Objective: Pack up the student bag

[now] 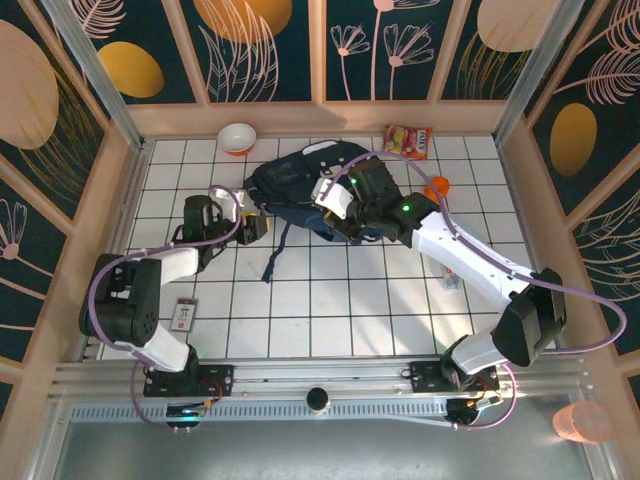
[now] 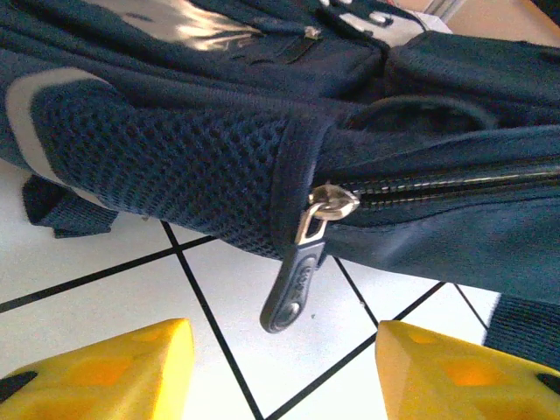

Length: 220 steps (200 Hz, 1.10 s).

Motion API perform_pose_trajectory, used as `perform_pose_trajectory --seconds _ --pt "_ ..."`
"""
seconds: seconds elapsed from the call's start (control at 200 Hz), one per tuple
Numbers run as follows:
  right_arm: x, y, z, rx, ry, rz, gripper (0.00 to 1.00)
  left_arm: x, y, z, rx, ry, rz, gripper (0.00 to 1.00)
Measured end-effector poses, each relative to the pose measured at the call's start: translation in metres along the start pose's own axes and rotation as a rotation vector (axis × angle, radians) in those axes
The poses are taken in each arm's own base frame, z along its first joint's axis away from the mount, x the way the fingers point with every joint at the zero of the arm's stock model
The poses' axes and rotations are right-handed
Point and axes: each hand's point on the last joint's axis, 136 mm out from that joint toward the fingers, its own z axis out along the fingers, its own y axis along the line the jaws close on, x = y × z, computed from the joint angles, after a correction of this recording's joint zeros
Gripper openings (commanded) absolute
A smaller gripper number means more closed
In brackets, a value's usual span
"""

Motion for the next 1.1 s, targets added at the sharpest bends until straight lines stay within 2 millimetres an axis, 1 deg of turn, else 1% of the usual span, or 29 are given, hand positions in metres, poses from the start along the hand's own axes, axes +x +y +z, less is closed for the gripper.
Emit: perform_pose_trajectory --seconds 0.13,0.19,0.265,0.345,0.435,0.485,0.611,0.681,0.806,0.891,0.966,1.101 --pt "-0.001 -0.002 -0.001 0.006 -0.001 0.0 0.0 0.004 -0.001 0.008 0.012 0.008 0.011 0.46" --pt "-0.002 -0.003 -0.001 0.01 -0.003 0.0 0.0 0.001 -0.004 0.01 0.02 -0.002 0.028 0.44" --pt "-0.003 -0.004 -0.002 0.015 -0.003 0.0 0.0 -0.003 -0.006 0.01 0.028 -0.02 0.052 0.38" --pt "-0.003 -0.004 -0.002 0.017 -0.005 0.0 0.0 -0.008 -0.008 0.01 0.033 -0.039 0.079 0.27" --pt "-0.003 -0.005 -0.002 0.019 -0.004 0.003 0.0 -0.011 -0.01 0.01 0.041 -0.052 0.104 0.08" --pt "-0.003 -0.006 -0.002 0.023 -0.001 0.007 0.0 -0.011 -0.012 0.01 0.049 -0.051 0.105 0.0" --pt "0.0 -0.01 -0.003 0.05 0.012 0.031 0.0 -0.01 -0.015 0.009 0.064 -0.045 0.12 0.0" --pt "0.001 -0.012 -0.002 0.061 0.017 0.051 0.0 -0.009 -0.02 0.007 0.074 -0.034 0.125 0.0" --pt "0.0 -0.013 0.001 0.069 0.005 0.091 0.0 -0.01 -0.042 -0.002 0.119 -0.014 0.152 0.0" --pt "0.005 -0.009 0.008 0.064 0.005 0.118 0.0 -0.012 -0.059 -0.01 0.152 -0.008 0.172 0.0" --pt "0.009 -0.004 0.016 0.053 0.011 0.139 0.0 -0.012 -0.069 -0.016 0.17 0.007 0.181 0.0" --pt "0.015 0.003 0.034 0.036 0.011 0.19 0.0 -0.006 -0.086 -0.022 0.214 0.073 0.19 0.0"
